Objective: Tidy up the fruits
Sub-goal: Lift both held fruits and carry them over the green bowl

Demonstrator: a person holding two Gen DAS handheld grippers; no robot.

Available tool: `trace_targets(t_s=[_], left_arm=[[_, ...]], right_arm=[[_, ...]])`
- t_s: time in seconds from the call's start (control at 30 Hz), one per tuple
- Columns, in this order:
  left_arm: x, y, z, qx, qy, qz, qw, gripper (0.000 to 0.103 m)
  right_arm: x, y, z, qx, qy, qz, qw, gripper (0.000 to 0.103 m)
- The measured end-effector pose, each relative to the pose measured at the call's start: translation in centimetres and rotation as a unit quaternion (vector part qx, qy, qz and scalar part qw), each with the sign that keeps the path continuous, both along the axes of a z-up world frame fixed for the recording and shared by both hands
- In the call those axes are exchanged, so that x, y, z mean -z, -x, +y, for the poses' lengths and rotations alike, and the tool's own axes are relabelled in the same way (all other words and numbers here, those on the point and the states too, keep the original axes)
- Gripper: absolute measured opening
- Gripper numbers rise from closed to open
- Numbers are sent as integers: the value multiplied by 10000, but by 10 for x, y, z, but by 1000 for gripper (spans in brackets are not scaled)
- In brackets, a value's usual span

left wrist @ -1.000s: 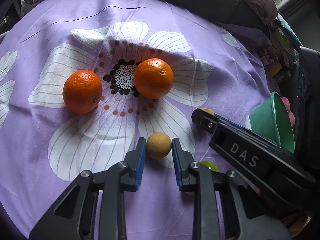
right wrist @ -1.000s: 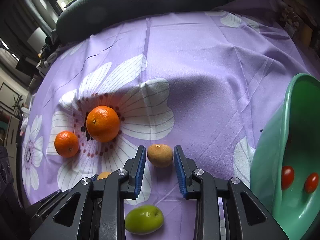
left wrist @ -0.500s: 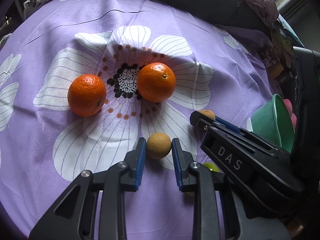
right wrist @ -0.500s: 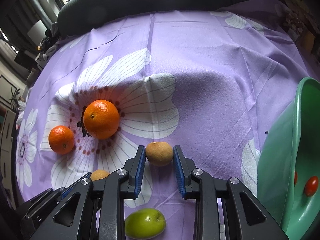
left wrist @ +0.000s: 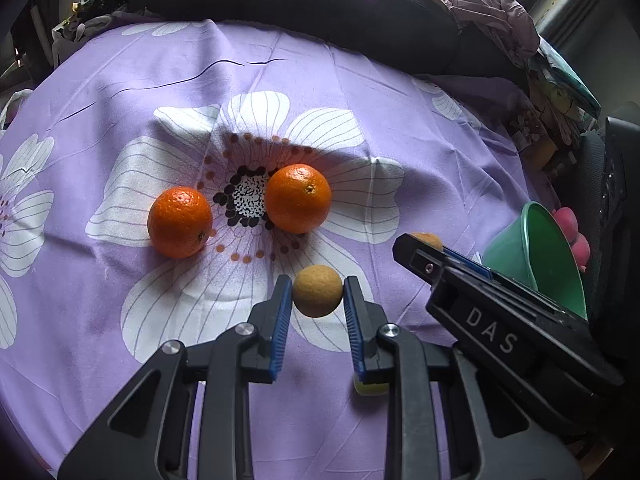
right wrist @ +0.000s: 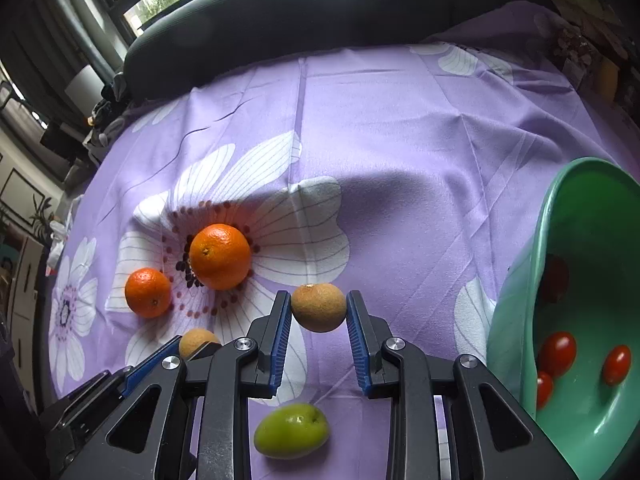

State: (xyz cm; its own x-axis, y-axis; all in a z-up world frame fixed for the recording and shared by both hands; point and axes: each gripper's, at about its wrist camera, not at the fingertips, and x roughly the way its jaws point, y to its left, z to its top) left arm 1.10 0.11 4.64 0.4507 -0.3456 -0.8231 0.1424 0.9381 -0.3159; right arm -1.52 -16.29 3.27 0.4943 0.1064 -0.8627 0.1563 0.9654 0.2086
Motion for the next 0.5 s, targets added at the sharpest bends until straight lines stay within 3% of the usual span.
trace_targets(t_s=[0.5], left_arm=[[-25, 14, -13, 60, 2, -651, 9979, 26]], right_arm=[[-26, 15, -7, 91, -217, -518, 9984, 30]])
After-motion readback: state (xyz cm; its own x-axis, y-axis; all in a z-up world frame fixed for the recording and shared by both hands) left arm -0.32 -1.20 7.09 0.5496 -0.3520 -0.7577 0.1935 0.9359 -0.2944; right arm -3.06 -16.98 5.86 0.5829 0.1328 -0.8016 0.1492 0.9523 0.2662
